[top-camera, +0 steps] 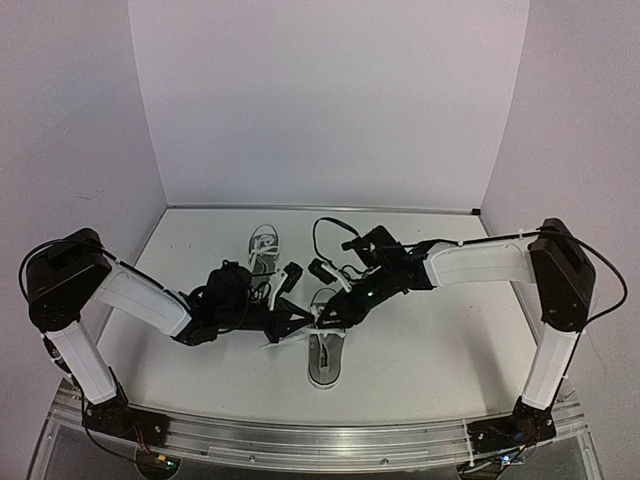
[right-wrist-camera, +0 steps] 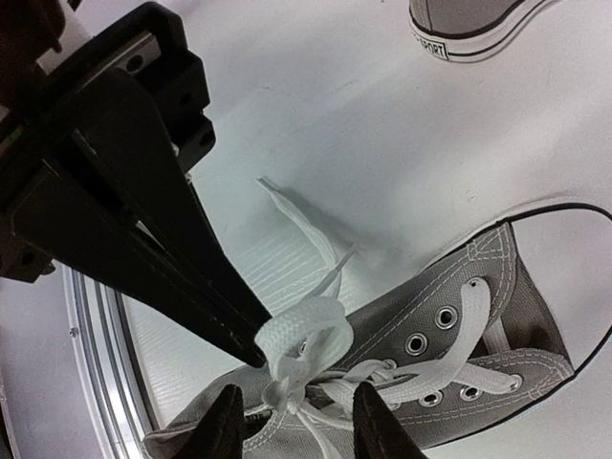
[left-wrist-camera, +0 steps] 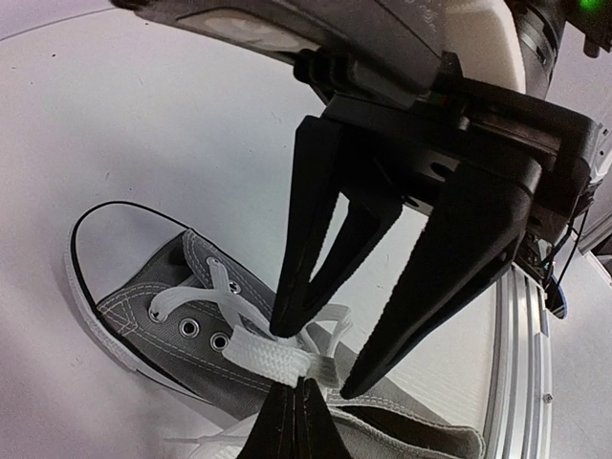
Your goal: Tie the shoes
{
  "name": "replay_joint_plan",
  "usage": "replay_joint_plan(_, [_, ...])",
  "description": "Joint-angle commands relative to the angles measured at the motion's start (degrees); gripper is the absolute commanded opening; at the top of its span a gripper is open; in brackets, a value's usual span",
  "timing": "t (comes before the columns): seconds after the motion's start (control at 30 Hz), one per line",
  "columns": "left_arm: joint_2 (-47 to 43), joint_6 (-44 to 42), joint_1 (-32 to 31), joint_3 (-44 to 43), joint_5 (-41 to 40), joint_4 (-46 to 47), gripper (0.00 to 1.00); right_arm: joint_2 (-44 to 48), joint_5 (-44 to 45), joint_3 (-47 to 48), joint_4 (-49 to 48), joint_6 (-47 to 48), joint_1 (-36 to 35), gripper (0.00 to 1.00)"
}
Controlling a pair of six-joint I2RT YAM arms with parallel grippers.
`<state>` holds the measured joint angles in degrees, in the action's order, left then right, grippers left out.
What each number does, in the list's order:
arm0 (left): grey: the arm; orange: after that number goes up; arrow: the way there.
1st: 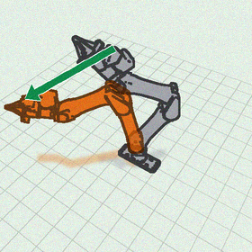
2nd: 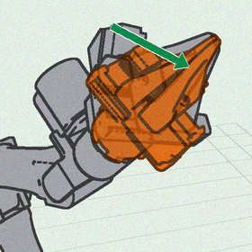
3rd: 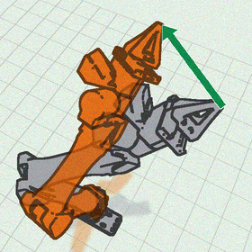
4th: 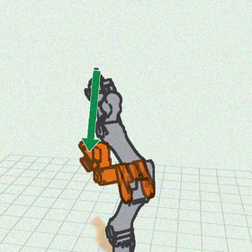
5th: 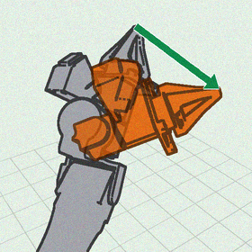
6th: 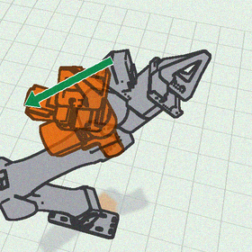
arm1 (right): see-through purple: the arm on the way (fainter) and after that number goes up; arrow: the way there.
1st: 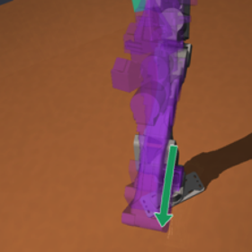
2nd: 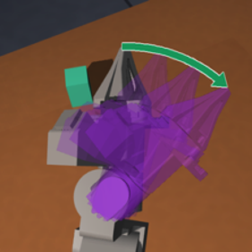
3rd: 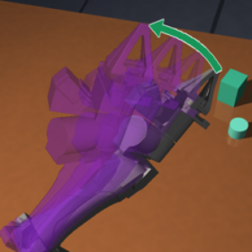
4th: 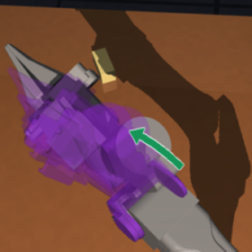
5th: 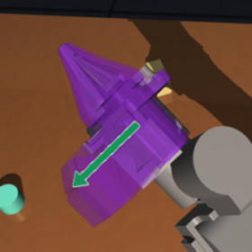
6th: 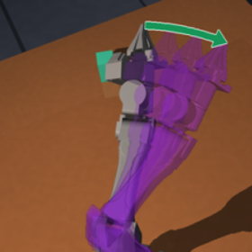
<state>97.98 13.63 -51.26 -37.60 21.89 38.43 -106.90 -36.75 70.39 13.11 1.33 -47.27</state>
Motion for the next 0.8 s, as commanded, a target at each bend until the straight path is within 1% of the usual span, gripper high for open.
replay_joint_plan(0.0, [0.5, 0.5, 0.6, -2.8, 0.0, -0.1, 0.02, -0.8, -0.3, 1.7, -0.8, 0.7, 0.0, 0.27])
replay_joint_plan(0.1, [0.4, 0.4, 0.8, -2.8, 0.0, -0.6, 0.02, -0.4, -0.3, 1.9, -0.8, 0.6, 0.1, 0.09])
replay_joint_plan(0.17, [0.2, 0.4, 1.0, -2.9, 0.0, -0.9, 0.02, 0.0, -0.3, 1.9, -0.8, 0.5, 0.0, 0.01])
replay_joint_plan(0.2, [0.1, 0.5, 1.1, -2.9, 0.0, -1.0, 0.02, 0.3, -0.3, 1.9, -0.8, 0.4, 0.0, 0.00])
replay_joint_plan(0.47, [-0.5, 0.5, 1.9, -2.1, 0.0, -1.8, 0.03, 2.8, 1.7, 1.1, -0.8, -0.7, 0.1, 0.00])
replay_joint_plan(0.57, [-0.3, 0.4, 2.0, -2.0, 0.9, -1.8, 0.06, 3.1, 2.1, 1.0, -0.8, -0.9, 0.2, 0.00])
replay_joint_plan(0.77, [1.4, 0.5, 2.0, -2.3, 2.7, -2.0, 0.16, 4.0, 2.9, 0.2, -0.9, -0.9, 0.8, 0.00])
